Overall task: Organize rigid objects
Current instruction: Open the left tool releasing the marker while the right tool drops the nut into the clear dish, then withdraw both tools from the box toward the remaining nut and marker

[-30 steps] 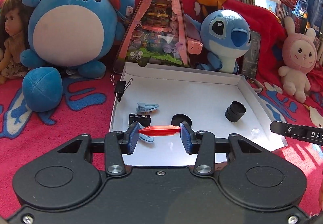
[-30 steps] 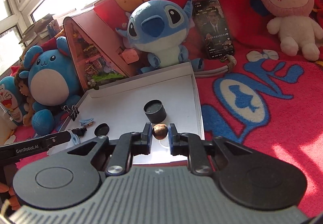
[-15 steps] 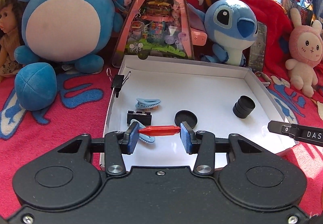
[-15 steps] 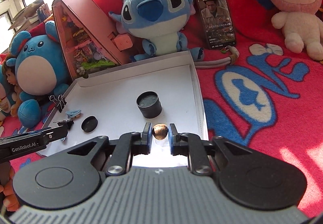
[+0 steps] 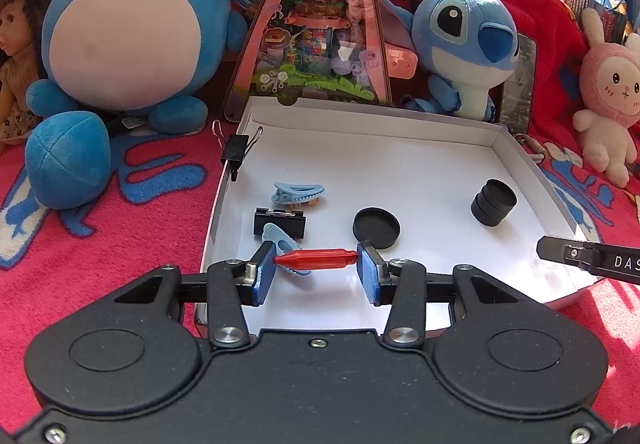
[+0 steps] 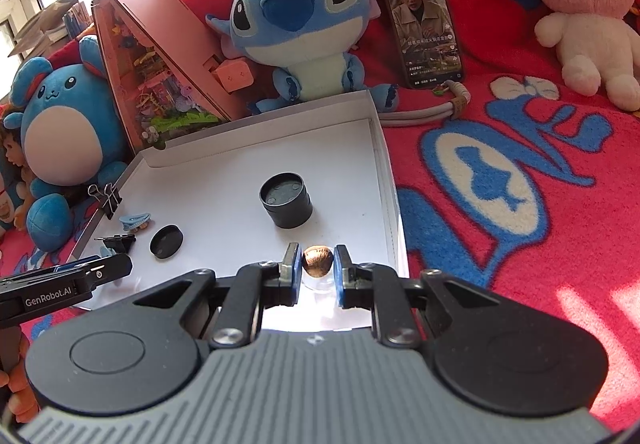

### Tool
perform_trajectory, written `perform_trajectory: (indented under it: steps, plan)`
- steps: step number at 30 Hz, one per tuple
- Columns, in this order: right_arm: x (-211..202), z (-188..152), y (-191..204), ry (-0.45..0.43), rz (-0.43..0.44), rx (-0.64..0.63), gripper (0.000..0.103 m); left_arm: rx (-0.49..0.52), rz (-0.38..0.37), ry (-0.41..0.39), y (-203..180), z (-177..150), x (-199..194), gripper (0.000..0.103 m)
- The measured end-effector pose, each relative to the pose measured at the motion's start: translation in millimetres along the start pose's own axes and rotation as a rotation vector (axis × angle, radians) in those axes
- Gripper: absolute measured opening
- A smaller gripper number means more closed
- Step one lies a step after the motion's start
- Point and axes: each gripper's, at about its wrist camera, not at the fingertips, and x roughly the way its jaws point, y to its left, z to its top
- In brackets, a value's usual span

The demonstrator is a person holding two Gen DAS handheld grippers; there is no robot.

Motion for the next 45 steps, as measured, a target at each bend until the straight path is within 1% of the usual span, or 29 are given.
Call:
perform_trajectory:
  steps: [3,6,10,11,12,13,15,17,18,21,23,30,36,42,45]
  plan:
    - [1,-1,0,0.003,0.000,0.001,0.022,-0.001,0.002,0.001,0,-1,1,0.042]
    - [2,-1,0,0.001,-0.002,0.000,0.025,-0.002,0.001,0.002,1,-1,2,0.042]
    - [1,-1,1,-0.002,-0.002,-0.007,0.025,-0.002,0.008,-0.003,1,-3,1,0.043]
    - [0,-1,1,-0.003,0.000,-0.007,0.026,-0.001,0.010,-0.006,1,-3,0,0.045]
    - [0,-1,2,-0.005,0.001,-0.007,0.031,-0.003,0.012,-0.009,1,-3,-1,0.049]
    - [-1,-2,2,-0.008,0.002,-0.008,0.034,-0.003,0.012,-0.011,1,-3,-2,0.051]
    - [-4,-2,3,-0.016,0.003,-0.015,0.046,-0.007,0.012,-0.013,1,-2,-6,0.065]
    - [-7,-3,6,-0.026,0.002,-0.030,0.048,-0.001,-0.001,-0.019,0,-2,-11,0.072]
    - [-8,-4,7,-0.030,0.004,-0.037,0.051,0.009,-0.006,-0.025,-1,-3,-14,0.074]
    - [-13,-5,12,-0.047,0.008,-0.062,0.058,0.039,0.003,-0.038,-4,-4,-23,0.078]
    - [-17,-6,15,-0.059,0.011,-0.081,0.060,0.051,0.005,-0.045,-5,-6,-30,0.080]
    - [-33,-13,28,-0.105,0.029,-0.161,0.074,0.043,-0.015,-0.057,0,-18,-52,0.083]
    - [-50,-22,41,-0.145,0.060,-0.227,0.081,0.055,-0.014,-0.076,4,-26,-74,0.083]
    - [-63,-32,54,-0.172,0.087,-0.300,0.084,0.069,0.014,-0.106,17,-35,-98,0.085]
    - [-67,-39,60,-0.175,0.102,-0.327,0.086,0.067,0.018,-0.106,23,-41,-108,0.085]
